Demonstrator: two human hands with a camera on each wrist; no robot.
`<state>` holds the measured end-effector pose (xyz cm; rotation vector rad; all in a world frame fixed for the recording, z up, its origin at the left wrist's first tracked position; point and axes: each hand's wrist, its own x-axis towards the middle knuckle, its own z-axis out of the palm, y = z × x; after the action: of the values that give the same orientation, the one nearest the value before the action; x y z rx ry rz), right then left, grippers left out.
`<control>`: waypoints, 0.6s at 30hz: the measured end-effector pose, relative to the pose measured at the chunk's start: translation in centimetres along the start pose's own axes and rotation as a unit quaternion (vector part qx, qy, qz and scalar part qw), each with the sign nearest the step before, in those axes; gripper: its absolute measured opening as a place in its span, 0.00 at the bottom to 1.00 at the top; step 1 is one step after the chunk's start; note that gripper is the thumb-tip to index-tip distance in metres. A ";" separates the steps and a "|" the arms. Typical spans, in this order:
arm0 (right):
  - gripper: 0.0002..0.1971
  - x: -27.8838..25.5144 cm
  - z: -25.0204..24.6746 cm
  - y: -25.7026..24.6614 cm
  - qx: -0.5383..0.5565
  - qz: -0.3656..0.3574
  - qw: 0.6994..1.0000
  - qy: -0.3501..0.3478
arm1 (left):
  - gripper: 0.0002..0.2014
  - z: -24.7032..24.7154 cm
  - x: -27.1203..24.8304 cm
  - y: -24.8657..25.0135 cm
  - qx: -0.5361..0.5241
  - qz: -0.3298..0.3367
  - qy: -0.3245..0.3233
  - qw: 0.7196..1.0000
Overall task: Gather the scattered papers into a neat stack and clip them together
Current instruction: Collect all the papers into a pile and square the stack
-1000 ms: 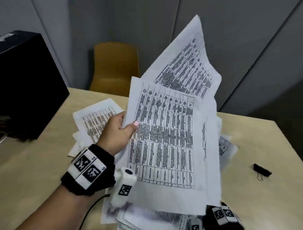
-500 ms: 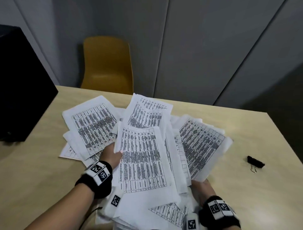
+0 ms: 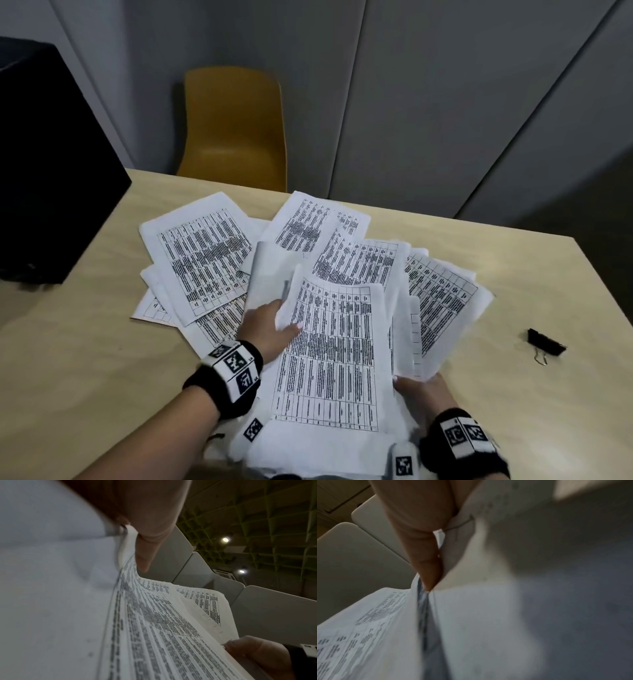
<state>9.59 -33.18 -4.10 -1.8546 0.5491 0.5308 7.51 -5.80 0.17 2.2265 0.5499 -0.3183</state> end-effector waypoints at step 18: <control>0.05 0.1 -0.7 1.7 0.215 0.062 0.975 -0.007 | 0.72 -2.1 -1.1 -4.0 -0.415 -0.041 -0.068 0.907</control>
<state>8.76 -34.44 -5.19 -1.4098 0.7115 0.4637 4.73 -2.13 -0.64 1.3486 0.5662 -0.2209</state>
